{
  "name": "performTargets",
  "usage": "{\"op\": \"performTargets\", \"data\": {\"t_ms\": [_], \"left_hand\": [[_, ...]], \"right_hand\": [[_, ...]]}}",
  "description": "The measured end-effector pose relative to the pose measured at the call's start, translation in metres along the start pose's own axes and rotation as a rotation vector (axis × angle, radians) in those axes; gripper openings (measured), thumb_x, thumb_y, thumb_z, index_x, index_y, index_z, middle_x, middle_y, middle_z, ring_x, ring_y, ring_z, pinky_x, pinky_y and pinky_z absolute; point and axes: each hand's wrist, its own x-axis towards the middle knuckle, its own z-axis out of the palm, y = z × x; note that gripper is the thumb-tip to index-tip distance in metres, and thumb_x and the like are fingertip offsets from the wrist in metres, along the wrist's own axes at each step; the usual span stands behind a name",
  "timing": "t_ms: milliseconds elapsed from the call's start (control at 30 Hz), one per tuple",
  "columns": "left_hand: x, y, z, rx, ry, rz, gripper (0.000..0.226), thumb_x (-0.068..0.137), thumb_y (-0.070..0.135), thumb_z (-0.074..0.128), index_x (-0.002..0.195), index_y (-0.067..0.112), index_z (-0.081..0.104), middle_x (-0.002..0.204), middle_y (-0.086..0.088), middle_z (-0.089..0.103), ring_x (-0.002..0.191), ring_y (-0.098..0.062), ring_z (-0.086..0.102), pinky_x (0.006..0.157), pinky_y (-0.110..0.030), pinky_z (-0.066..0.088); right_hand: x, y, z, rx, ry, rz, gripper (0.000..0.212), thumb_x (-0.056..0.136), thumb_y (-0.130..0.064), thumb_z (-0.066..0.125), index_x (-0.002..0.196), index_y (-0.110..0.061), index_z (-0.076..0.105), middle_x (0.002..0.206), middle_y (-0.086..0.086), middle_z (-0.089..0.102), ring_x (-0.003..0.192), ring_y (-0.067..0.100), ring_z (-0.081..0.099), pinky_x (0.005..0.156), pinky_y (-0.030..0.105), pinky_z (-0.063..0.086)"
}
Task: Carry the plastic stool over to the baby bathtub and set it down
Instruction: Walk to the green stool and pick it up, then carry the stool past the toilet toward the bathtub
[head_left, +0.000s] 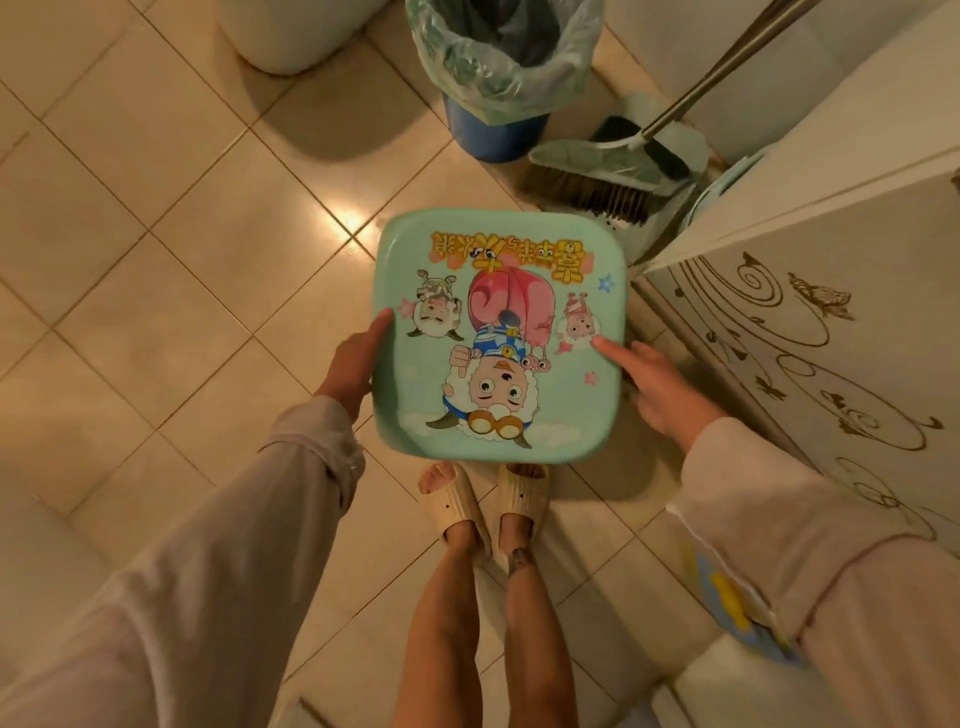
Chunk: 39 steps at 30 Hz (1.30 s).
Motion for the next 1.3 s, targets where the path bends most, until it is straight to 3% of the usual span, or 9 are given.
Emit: {"op": "performTargets", "data": {"t_ms": [67,200,400,533,633,733,1033,1200,1300], "left_hand": [[-0.002,-0.001,-0.004,-0.020,-0.012,-0.027,0.063,0.085,0.055,0.042,0.126,0.009,0.053,0.133,-0.008,0.054,0.108,-0.023,0.048,0.092,-0.038,0.037],[-0.011,-0.010,-0.011,0.009,-0.086,-0.060,0.066,0.079,0.054,0.053,0.125,0.006,0.052,0.130,-0.012,0.057,0.116,-0.029,0.054,0.099,-0.043,0.043],[-0.048,-0.047,-0.024,-0.100,-0.041,-0.081,0.064,0.080,0.038,0.062,0.129,0.000,0.046,0.129,-0.018,0.058,0.108,-0.029,0.058,0.090,-0.038,0.047],[-0.084,-0.056,-0.047,-0.074,-0.102,-0.116,0.052,0.082,0.041,0.057,0.118,0.004,0.053,0.113,-0.013,0.061,0.084,-0.018,0.060,0.069,-0.029,0.048],[-0.120,-0.060,-0.066,-0.065,-0.078,-0.130,0.055,0.082,0.043,0.056,0.117,0.001,0.056,0.103,-0.011,0.062,0.083,-0.021,0.060,0.071,-0.029,0.048],[-0.163,-0.064,-0.083,-0.130,-0.018,-0.109,0.054,0.081,0.043,0.057,0.114,0.000,0.060,0.097,-0.010,0.065,0.075,-0.016,0.062,0.062,-0.024,0.047],[-0.282,-0.091,-0.138,-0.348,0.102,-0.067,0.050,0.083,0.036,0.057,0.116,-0.002,0.057,0.097,-0.010,0.063,0.082,-0.022,0.059,0.065,-0.026,0.048],[-0.323,-0.110,-0.167,-0.489,0.253,-0.019,0.042,0.083,0.034,0.058,0.109,0.001,0.057,0.095,-0.012,0.062,0.073,-0.018,0.058,0.062,-0.026,0.046],[-0.339,-0.115,-0.191,-0.533,0.310,0.023,0.039,0.083,0.035,0.057,0.105,0.003,0.056,0.084,-0.004,0.062,0.071,-0.016,0.058,0.059,-0.024,0.044]], "right_hand": [[0.000,0.001,-0.002,0.053,-0.030,-0.012,0.007,0.081,-0.021,0.062,0.086,-0.017,0.061,0.092,-0.004,0.068,0.081,0.004,0.061,0.066,0.019,0.043],[-0.015,0.005,0.000,0.086,-0.040,0.004,0.027,0.082,-0.013,0.061,0.109,-0.011,0.057,0.089,-0.003,0.066,0.077,0.007,0.062,0.052,0.012,0.051],[-0.050,0.019,0.001,-0.037,-0.084,0.051,0.040,0.081,-0.015,0.062,0.119,-0.006,0.056,0.108,0.009,0.063,0.083,0.012,0.061,0.066,0.023,0.045],[-0.084,0.014,0.009,-0.192,-0.140,0.072,0.019,0.079,-0.024,0.064,0.095,-0.013,0.063,0.093,0.003,0.067,0.081,0.012,0.061,0.069,0.025,0.045],[-0.114,0.004,0.018,-0.261,-0.168,0.052,0.021,0.079,-0.027,0.064,0.094,-0.012,0.062,0.088,0.003,0.068,0.081,0.014,0.062,0.072,0.026,0.046],[-0.148,-0.010,0.029,-0.281,-0.197,0.023,0.020,0.079,-0.027,0.064,0.091,-0.011,0.063,0.088,0.005,0.069,0.078,0.015,0.064,0.066,0.024,0.048],[-0.243,-0.048,0.080,-0.475,-0.346,-0.104,0.015,0.078,-0.029,0.066,0.084,-0.017,0.060,0.091,0.005,0.069,0.077,0.014,0.066,0.056,0.019,0.052],[-0.274,-0.071,0.126,-0.642,-0.409,-0.185,0.045,0.077,-0.031,0.066,0.110,-0.002,0.058,0.105,0.013,0.066,0.092,0.026,0.064,0.075,0.033,0.052],[-0.290,-0.087,0.159,-0.725,-0.462,-0.239,0.050,0.076,-0.035,0.066,0.111,-0.001,0.058,0.105,0.012,0.067,0.092,0.026,0.064,0.076,0.034,0.050]]}}
